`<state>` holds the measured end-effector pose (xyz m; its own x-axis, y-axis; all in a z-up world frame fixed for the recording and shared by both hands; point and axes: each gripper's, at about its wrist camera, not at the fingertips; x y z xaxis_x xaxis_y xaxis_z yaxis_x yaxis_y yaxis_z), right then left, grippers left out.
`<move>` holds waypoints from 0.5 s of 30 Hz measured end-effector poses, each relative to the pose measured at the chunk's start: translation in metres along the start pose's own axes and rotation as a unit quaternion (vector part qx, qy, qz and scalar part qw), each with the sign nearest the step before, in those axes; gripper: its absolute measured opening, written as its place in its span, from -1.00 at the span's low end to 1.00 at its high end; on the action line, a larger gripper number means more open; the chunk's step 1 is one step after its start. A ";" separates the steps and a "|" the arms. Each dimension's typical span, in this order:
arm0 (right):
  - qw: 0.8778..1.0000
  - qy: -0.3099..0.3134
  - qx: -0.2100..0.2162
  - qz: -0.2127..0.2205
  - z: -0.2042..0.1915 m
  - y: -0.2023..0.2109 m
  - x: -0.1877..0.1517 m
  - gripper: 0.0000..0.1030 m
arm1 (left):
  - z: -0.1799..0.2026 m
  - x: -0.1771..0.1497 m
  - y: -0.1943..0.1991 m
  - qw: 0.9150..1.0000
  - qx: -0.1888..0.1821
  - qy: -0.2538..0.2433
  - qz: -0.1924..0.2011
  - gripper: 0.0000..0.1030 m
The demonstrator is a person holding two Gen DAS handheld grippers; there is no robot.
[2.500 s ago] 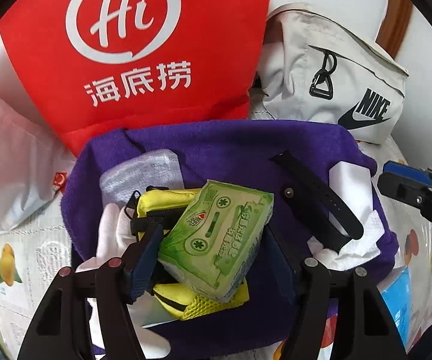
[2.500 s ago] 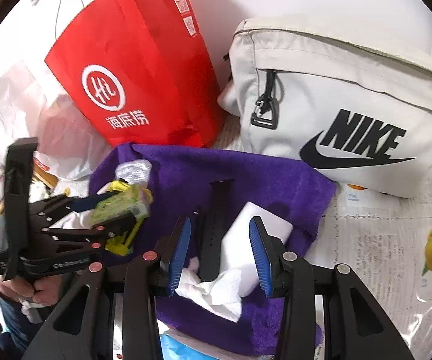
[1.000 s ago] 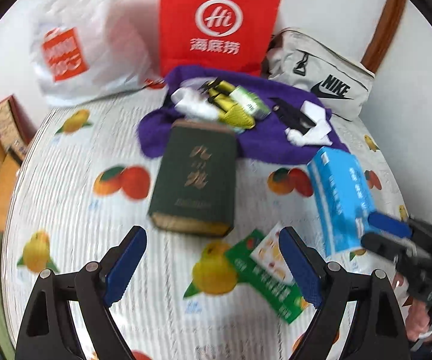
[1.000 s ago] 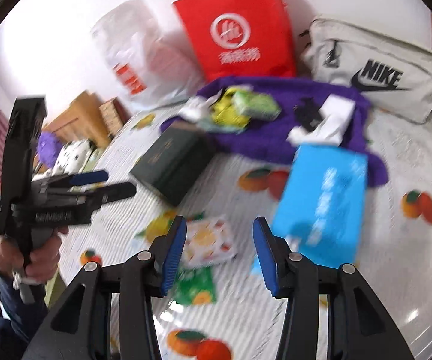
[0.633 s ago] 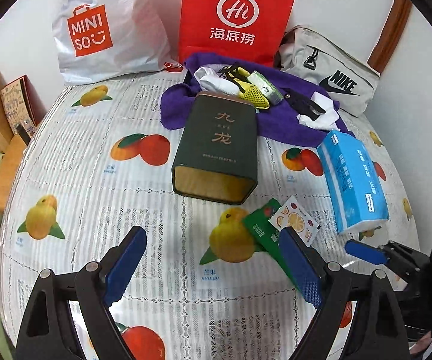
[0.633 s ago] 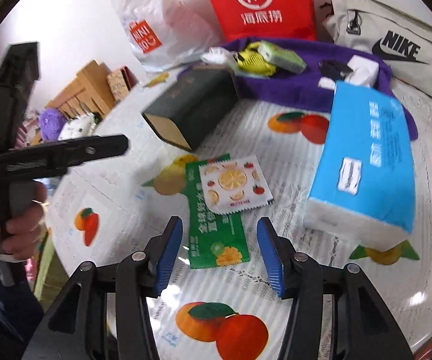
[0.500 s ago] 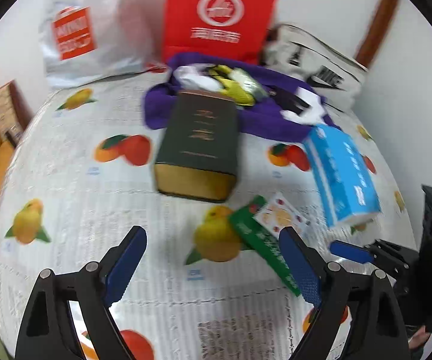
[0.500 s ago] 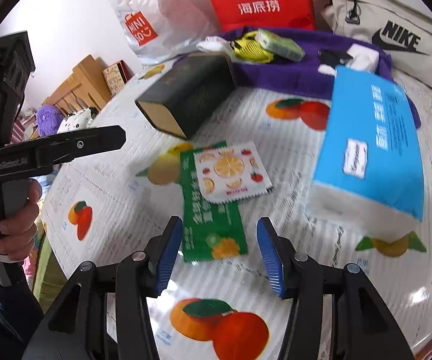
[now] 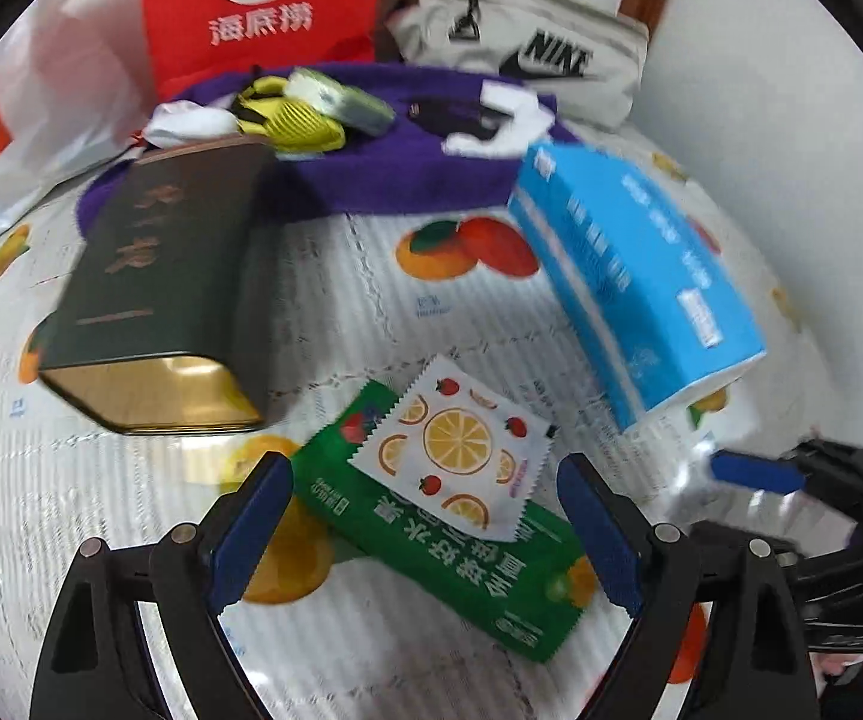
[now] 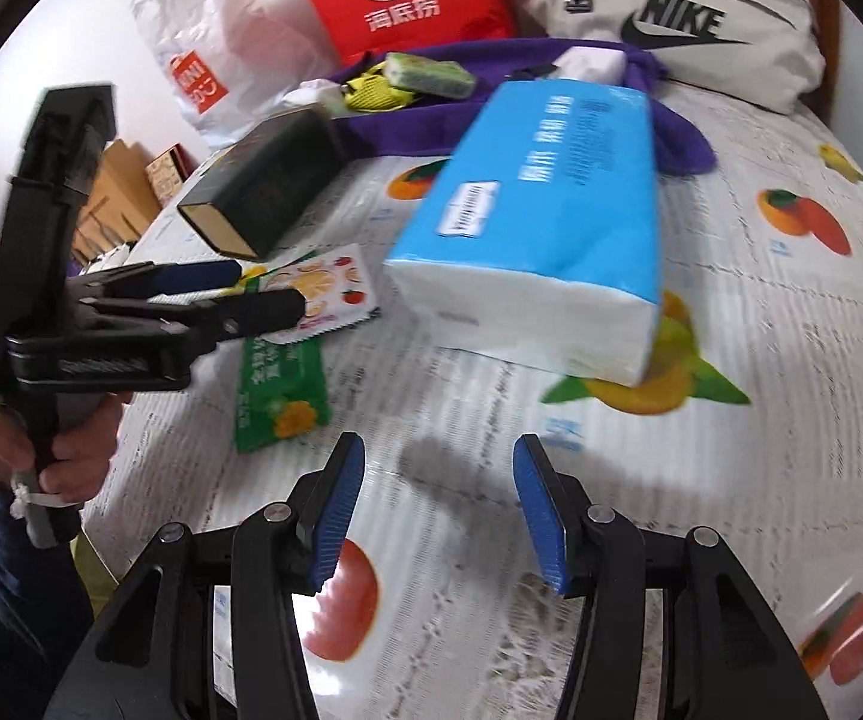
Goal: Organize soft objects
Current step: 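Withdraw both tools from the towel toward the green snack packet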
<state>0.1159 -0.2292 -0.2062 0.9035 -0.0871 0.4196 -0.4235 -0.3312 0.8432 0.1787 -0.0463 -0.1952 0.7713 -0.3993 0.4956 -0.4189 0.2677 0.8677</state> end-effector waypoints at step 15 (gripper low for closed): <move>1.000 -0.008 0.004 0.009 0.008 0.005 -0.006 0.00 | 0.026 0.007 -0.013 0.997 0.031 -0.074 0.007 0.17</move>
<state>0.1083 -0.2379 -0.2069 0.8967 -0.1087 0.4290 -0.4392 -0.3378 0.8325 0.1769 -0.0757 -0.2015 0.6885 -0.5218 0.5036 -0.4612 0.2208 0.8594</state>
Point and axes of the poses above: each gripper's, at about its wrist camera, not at the fingertips, and y roughly against the way its jaws point, z to its right, x to its top, and after that the axes turned 10 degrees about -y, right-handed
